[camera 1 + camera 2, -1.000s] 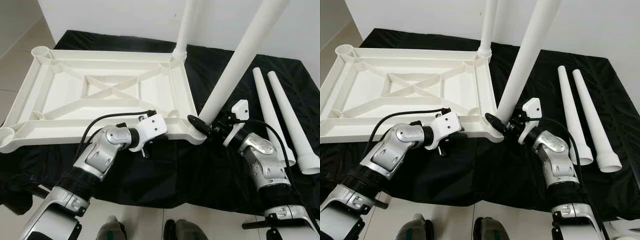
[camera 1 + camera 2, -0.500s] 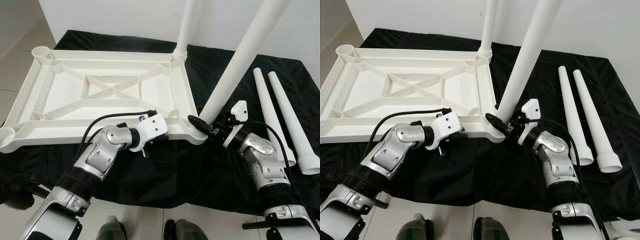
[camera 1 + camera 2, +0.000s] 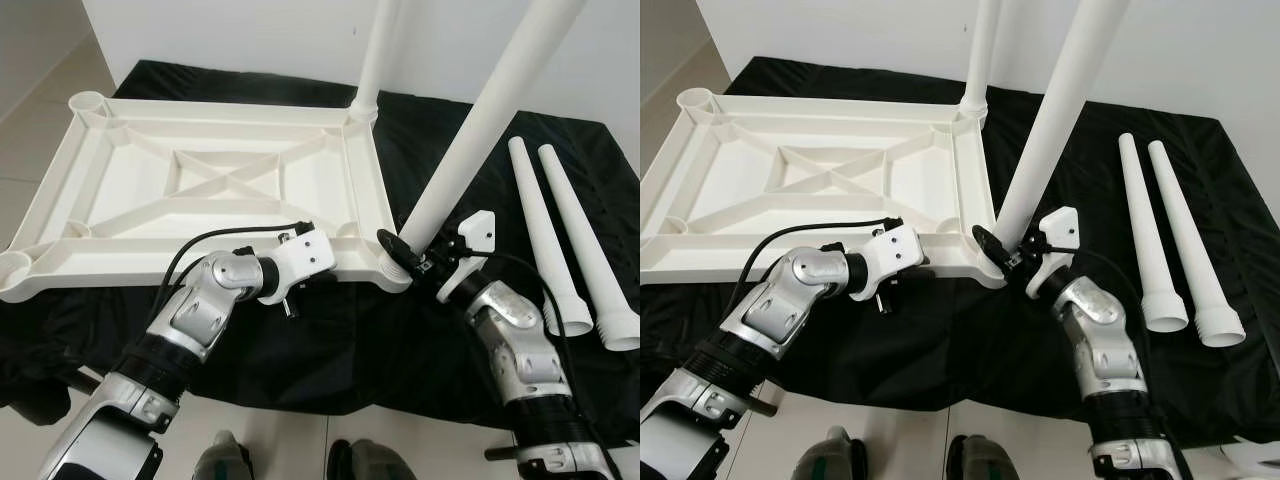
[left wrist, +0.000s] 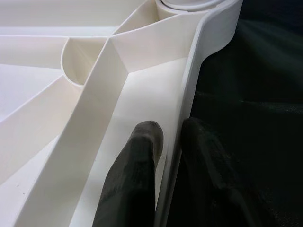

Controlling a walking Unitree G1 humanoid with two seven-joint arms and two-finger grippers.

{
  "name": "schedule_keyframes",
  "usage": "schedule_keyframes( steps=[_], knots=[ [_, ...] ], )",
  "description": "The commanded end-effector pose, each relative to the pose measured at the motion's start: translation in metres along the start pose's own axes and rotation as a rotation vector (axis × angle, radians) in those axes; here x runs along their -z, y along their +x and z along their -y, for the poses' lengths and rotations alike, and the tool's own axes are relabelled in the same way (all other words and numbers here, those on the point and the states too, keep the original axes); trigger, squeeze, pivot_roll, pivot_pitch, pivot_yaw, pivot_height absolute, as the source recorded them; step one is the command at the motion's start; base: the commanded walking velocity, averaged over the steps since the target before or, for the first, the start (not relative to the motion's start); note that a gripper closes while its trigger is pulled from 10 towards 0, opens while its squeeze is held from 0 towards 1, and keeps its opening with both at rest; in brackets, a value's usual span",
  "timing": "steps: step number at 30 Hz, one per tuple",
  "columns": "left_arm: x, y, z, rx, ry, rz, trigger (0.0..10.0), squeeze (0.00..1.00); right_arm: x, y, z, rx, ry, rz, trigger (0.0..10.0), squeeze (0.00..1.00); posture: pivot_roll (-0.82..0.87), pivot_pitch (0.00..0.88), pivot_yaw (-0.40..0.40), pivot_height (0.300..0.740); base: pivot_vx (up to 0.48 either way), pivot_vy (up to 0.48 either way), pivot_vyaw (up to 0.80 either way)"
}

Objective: Building children table

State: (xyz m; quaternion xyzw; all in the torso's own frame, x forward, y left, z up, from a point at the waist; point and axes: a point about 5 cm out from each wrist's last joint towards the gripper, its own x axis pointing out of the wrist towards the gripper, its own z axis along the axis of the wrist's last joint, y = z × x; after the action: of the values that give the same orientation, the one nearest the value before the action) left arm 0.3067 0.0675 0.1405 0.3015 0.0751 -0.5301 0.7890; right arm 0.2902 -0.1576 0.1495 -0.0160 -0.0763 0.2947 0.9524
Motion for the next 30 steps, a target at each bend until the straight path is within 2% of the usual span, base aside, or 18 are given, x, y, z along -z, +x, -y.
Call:
schedule_keyframes(
  steps=[1, 13, 22, 30],
  knots=[
    [-0.013, -0.002, -0.006, -0.037, 0.051, 0.044, 10.0, 0.00, 0.001, 0.001, -0.007, 0.016, 0.019, -0.003, 10.0, 0.00, -0.03, 0.053, -0.045, 0.740, 0.000, 0.000, 0.00],
    [-0.013, -0.002, -0.005, -0.033, 0.053, 0.044, 10.0, 0.00, -0.004, 0.004, -0.031, 0.262, 0.041, 0.026, 10.0, 0.00, -0.02, 0.050, -0.050, 0.740, 0.000, 0.000, 0.00],
    [-0.013, -0.002, -0.005, -0.035, 0.053, 0.044, 10.0, 0.00, 0.000, 0.007, -0.032, 0.482, 0.075, -0.003, 10.0, 0.00, -0.02, 0.042, -0.056, 0.740, 0.000, 0.000, 0.00],
    [-0.012, -0.003, -0.004, -0.033, 0.052, 0.041, 10.0, 0.00, 0.001, 0.006, -0.034, 0.588, 0.085, -0.018, 10.0, 0.00, -0.01, 0.040, -0.056, 0.740, 0.000, 0.000, 0.00]
  ],
)
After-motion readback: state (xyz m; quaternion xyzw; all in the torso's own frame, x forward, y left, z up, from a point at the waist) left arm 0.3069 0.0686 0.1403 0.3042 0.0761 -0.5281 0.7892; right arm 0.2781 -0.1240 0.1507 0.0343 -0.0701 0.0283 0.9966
